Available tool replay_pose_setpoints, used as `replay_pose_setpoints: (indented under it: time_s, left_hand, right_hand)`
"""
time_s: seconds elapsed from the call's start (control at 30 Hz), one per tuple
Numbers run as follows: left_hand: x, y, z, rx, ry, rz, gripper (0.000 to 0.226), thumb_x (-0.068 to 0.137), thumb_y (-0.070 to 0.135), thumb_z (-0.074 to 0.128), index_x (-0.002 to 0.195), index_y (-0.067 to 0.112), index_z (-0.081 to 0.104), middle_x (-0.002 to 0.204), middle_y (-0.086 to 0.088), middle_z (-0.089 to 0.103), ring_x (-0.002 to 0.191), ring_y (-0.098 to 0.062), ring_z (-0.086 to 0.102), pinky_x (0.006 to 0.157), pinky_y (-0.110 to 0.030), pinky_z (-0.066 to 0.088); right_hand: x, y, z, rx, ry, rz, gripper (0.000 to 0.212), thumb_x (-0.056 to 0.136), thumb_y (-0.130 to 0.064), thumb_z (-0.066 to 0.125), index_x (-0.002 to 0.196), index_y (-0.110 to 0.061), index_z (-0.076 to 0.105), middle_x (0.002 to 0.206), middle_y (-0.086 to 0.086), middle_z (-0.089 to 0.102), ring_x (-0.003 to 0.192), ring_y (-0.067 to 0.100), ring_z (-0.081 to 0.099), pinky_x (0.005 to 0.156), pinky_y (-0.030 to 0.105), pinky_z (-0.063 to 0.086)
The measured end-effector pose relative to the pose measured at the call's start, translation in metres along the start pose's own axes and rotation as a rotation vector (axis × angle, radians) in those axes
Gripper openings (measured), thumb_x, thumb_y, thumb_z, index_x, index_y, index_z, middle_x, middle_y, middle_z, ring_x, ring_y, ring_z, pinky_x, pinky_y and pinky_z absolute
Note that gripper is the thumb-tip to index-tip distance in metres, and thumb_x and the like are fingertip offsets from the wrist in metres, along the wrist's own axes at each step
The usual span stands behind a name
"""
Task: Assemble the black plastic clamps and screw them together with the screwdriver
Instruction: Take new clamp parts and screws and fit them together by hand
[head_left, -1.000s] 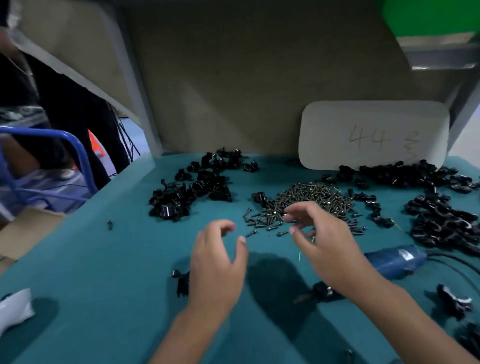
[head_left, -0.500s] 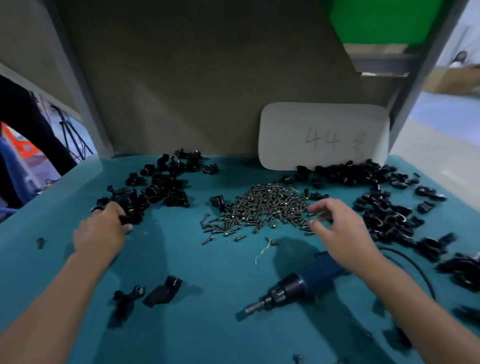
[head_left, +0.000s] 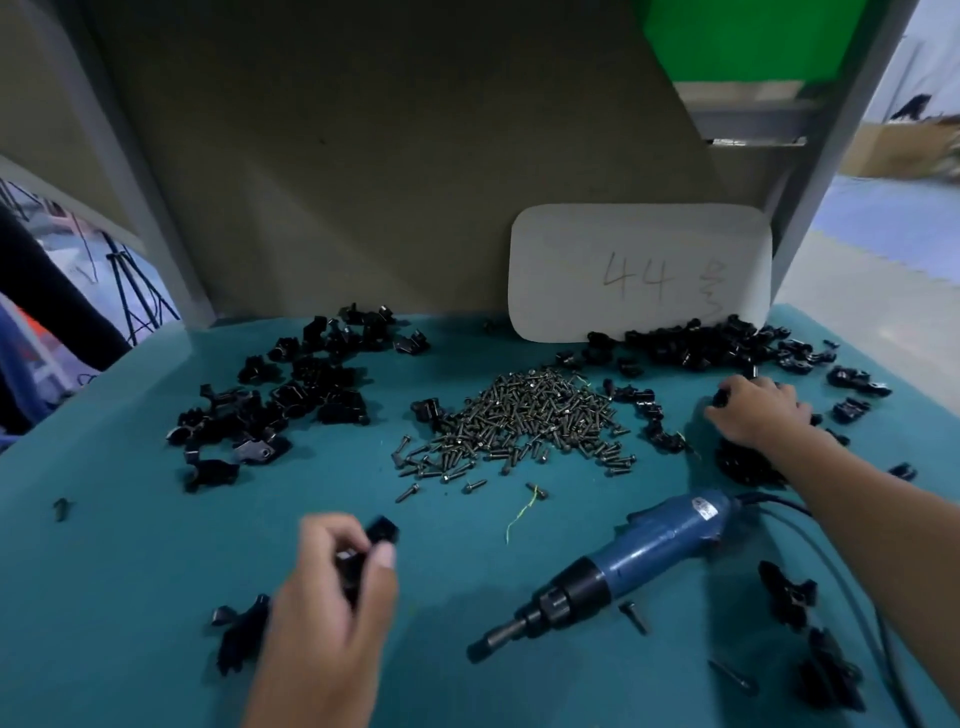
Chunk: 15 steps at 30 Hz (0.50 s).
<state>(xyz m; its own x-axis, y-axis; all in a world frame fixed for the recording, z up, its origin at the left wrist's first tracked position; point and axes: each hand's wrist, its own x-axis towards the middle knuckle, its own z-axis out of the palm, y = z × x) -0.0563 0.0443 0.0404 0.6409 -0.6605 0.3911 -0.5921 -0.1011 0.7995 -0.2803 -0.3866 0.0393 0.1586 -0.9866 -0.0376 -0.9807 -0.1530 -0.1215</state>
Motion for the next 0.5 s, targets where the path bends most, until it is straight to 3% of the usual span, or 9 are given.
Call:
replay_pose_setpoints:
  time_s: [0.1,0.2,0.3,0.37,0.43,0.5]
  left_hand:
    - [-0.012,-0.012,0.03,-0.045,-0.148,0.001,0.011,0.095,0.057,0.041,0.093,0.046,0.042,0.065,0.008,0.059,0.043,-0.003,0.046,0.043,-0.01,0.029]
    - [-0.012,-0.027,0.038,-0.028,-0.264,-0.011,0.019,0.086,0.064,0.04,0.101,0.052,0.042,0.071,0.018,0.061,0.049,-0.003,0.051,0.048,-0.013,0.033]
    - [-0.012,-0.036,0.04,-0.017,-0.266,-0.05,0.028,0.084,0.067,0.042,0.109,0.056,0.039,0.095,0.03,0.06,0.073,0.001,0.061,0.062,-0.011,0.042]
    - [-0.011,-0.037,0.041,-0.012,-0.274,-0.078,0.035,0.082,0.068,0.044,0.115,0.058,0.035,0.105,0.034,0.054,0.088,0.004,0.06,0.071,-0.011,0.043]
    - [-0.01,-0.034,0.043,-0.032,-0.288,-0.113,0.039,0.083,0.068,0.044,0.118,0.053,0.037,0.104,0.034,0.055,0.086,0.001,0.06,0.07,-0.015,0.043]
    - [-0.009,-0.031,0.04,-0.084,-0.286,-0.134,0.034,0.084,0.067,0.045,0.114,0.051,0.044,0.095,0.032,0.06,0.077,0.001,0.06,0.065,-0.014,0.042]
  right_hand:
    - [0.004,0.005,0.003,-0.082,0.023,-0.029,0.059,0.098,-0.051,0.056,0.147,-0.021,0.042,0.147,0.011,0.043,0.137,0.038,0.036,0.11,0.05,0.033]
    - [0.008,0.01,0.004,-0.08,0.069,-0.046,0.061,0.093,-0.055,0.063,0.141,-0.022,0.047,0.141,0.01,0.049,0.132,0.037,0.039,0.106,0.048,0.035]
    - [0.004,0.016,0.008,-0.001,0.147,-0.11,0.05,0.089,-0.049,0.071,0.126,-0.023,0.05,0.133,0.007,0.057,0.123,0.034,0.044,0.097,0.045,0.035]
    - [-0.003,0.017,0.008,0.097,0.188,-0.152,0.034,0.092,-0.04,0.07,0.114,-0.024,0.049,0.125,0.007,0.062,0.115,0.033,0.052,0.092,0.044,0.036]
    - [-0.017,0.009,0.001,0.275,0.199,-0.181,0.024,0.097,-0.03,0.067,0.112,-0.021,0.051,0.123,0.012,0.064,0.109,0.034,0.057,0.089,0.04,0.042]
    - [-0.045,-0.009,-0.015,0.529,0.244,-0.218,0.027,0.099,-0.027,0.065,0.12,-0.015,0.054,0.122,0.012,0.064,0.104,0.029,0.062,0.082,0.031,0.045]
